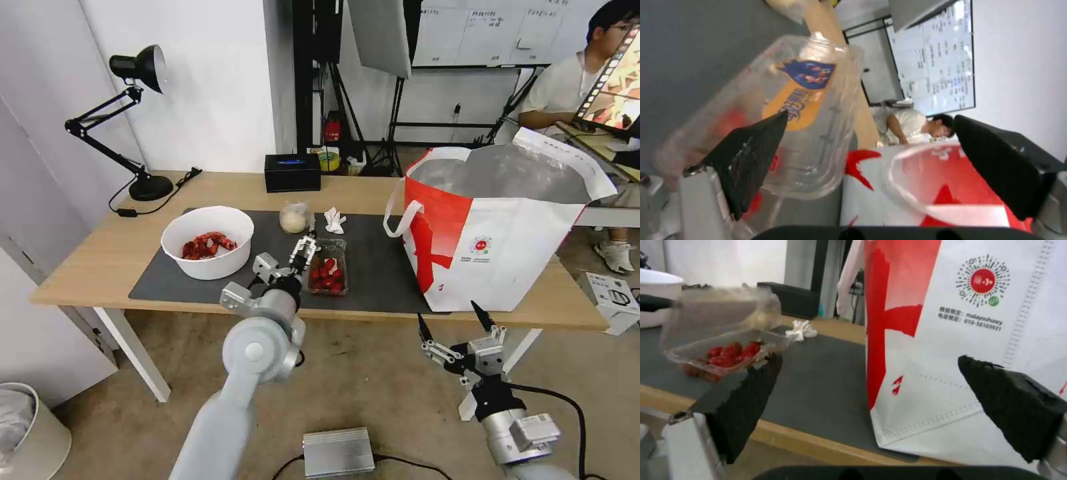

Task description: Pick up the trash from the table and place it into the takeout bag.

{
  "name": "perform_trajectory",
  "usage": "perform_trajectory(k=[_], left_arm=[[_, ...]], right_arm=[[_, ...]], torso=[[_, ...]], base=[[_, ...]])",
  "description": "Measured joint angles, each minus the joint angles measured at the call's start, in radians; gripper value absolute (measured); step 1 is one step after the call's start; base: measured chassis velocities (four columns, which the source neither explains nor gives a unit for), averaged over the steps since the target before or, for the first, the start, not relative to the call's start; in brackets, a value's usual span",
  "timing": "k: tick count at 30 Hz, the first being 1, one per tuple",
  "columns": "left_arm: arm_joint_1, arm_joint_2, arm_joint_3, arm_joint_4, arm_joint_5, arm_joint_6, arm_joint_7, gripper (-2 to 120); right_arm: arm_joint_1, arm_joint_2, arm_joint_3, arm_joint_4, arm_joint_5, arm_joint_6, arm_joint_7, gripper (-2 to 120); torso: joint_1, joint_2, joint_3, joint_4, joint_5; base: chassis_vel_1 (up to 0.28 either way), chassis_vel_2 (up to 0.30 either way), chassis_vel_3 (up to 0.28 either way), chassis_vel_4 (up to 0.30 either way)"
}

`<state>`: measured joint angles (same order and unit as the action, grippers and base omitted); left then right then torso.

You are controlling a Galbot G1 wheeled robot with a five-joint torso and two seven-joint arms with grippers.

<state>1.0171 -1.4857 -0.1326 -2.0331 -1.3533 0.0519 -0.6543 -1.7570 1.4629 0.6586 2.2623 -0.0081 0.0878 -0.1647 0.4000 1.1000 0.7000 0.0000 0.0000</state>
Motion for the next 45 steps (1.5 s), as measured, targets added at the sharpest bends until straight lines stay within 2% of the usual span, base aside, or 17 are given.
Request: perform_trajectory(k=[10,16,19,20,23,24,26,28,30,31,32,34,35,38,39,42,45], left_arm=[[-0.006,-0.015,0.046,-0.002,0.009,0.009,0.006,100],[-0.014,0.003,0.057,0.008,0.045,0.029,0.032,100],[-0.023,0.052,0.082,0.033,0.154,0.058,0.088,87],[-0.023,0.052,0.082,0.033,0.154,0.058,0.088,87],[-0.046,0.130,0.107,0.066,0.330,0.109,0.194,73],[-0.046,0.130,0.107,0.066,0.330,0.109,0.194,73],[-0.064,0.185,0.130,0.078,0.431,0.132,0.236,64],[-0.067,0.194,0.134,0.081,0.451,0.135,0.244,62],[-0.072,0.236,0.146,0.091,0.573,0.149,0.296,51],[-0.072,0.236,0.146,0.091,0.573,0.149,0.296,51],[-0.071,0.260,0.153,0.098,0.662,0.152,0.329,45],[-0.067,0.278,0.161,0.104,0.735,0.153,0.356,35],[-0.067,0.278,0.161,0.104,0.735,0.153,0.356,35],[-0.065,0.303,0.173,0.115,0.797,0.166,0.391,20],[-0.065,0.303,0.173,0.115,0.797,0.166,0.391,20],[-0.064,0.322,0.180,0.121,0.807,0.195,0.427,7],[-0.062,0.333,0.183,0.124,0.793,0.221,0.444,0]], right_arm=[[-0.011,0.010,0.015,0.008,-0.006,0.009,0.000,100],[-0.009,0.010,0.018,0.008,-0.004,0.009,0.000,100],[-0.006,0.009,0.017,0.008,-0.004,0.009,0.000,100],[-0.006,0.009,0.017,0.008,-0.004,0.009,0.000,100],[-0.005,0.006,0.016,0.008,-0.003,0.009,0.000,100],[-0.005,0.006,0.016,0.008,-0.003,0.009,0.000,100],[-0.006,0.006,0.017,0.008,-0.003,0.009,0.000,100],[-0.006,0.005,0.017,0.008,-0.003,0.009,0.000,100],[-0.007,0.005,0.017,0.009,-0.003,0.008,0.000,100],[-0.007,0.005,0.017,0.009,-0.003,0.008,0.000,100],[-0.007,0.005,0.017,0.009,-0.002,0.008,0.000,100],[-0.007,0.006,0.016,0.009,-0.002,0.007,0.000,100],[-0.007,0.006,0.016,0.009,-0.002,0.007,0.000,100],[-0.002,0.006,0.014,0.009,-0.001,0.004,0.000,100],[-0.002,0.006,0.014,0.009,-0.001,0.004,0.000,100],[0.000,0.006,0.014,0.008,-0.001,0.003,0.000,100],[0.000,0.006,0.014,0.006,0.000,0.002,0.000,100]], torso=[[0.000,0.000,0.000,0.0000,0.0000],[0.000,0.000,0.000,0.0000,0.0000],[0.000,0.000,0.000,0.0000,-0.0001],[0.000,0.000,0.000,0.0000,-0.0001],[0.000,0.000,0.000,0.0001,-0.0003],[0.000,0.000,0.000,0.0001,-0.0003],[0.000,0.000,0.000,0.0000,-0.0002],[0.000,0.000,0.000,-0.0001,-0.0002],[0.000,0.000,0.000,0.0000,-0.0002],[0.000,0.000,0.000,0.0000,-0.0002],[0.000,0.000,0.000,0.0000,-0.0002],[0.000,0.000,0.000,0.0001,-0.0002],[0.000,0.000,0.000,0.0001,-0.0002],[0.000,0.000,0.000,0.0000,-0.0002],[0.000,0.000,0.000,0.0000,-0.0002],[0.000,0.000,0.000,0.0000,-0.0001],[0.000,0.000,0.000,0.0001,-0.0001]], base=[[0.000,0.000,0.000,0.000],[0.000,0.000,0.000,0.000],[0.000,0.000,0.000,0.000],[0.000,0.000,0.000,0.000],[0.000,0.000,0.000,0.000],[0.000,0.000,0.000,0.000],[0.000,0.000,0.000,0.000],[0.000,0.000,0.000,0.000],[0.000,0.000,0.000,0.000],[0.000,0.000,0.000,0.000],[0.000,0.000,0.000,0.000],[0.000,0.000,0.000,0.000],[0.000,0.000,0.000,0.000],[0.000,0.000,0.000,0.000],[0.000,0.000,0.000,0.000],[0.000,0.000,0.000,0.000],[0.000,0.000,0.000,0.000]])
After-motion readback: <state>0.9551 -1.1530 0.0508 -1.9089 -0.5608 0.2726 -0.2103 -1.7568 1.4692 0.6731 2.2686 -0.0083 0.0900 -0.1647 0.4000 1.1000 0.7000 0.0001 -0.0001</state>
